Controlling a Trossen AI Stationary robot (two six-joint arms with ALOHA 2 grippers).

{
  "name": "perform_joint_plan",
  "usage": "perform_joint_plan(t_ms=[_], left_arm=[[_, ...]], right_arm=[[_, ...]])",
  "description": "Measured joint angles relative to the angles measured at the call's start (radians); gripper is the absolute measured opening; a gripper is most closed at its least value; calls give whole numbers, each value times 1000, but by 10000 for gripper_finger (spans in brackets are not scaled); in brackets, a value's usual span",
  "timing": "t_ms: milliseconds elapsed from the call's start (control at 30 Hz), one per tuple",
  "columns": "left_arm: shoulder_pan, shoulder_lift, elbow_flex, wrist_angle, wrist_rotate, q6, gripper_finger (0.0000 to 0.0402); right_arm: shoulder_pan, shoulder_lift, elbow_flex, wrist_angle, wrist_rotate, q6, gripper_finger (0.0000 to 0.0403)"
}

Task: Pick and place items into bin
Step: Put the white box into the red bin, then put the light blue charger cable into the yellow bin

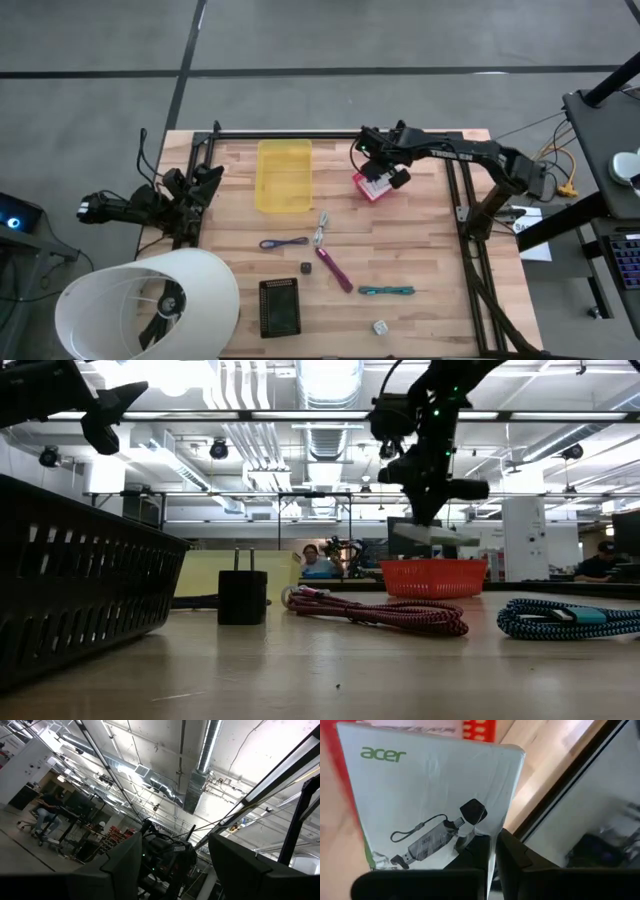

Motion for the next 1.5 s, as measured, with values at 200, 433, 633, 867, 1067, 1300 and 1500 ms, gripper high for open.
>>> perform_joint_plan(t_ms=[200,433,633,867,1067,1300,1500], left_arm=[[0,0,0,0,-2,0,215],[0,0,0,0,-2,0,215],[0,0,0,0,-2,0,215],[0,0,0,0,-2,0,215],[0,0,0,0,-2,0,215],[0,0,0,0,-2,0,215],[0,0,0,0,-2,0,215]], right_arm=[[-6,43,0,12,0,-134,11],[-14,61,-1,29,-60,-124,11],[-14,61,-1,39,-80,-131,12],[-16,61,-1,37,-80,-129,13],[-16,61,-1,35,-79,-121,16],[-16,61,-1,34,-79,-109,62],[-16,61,-1,33,-79,-109,99]])
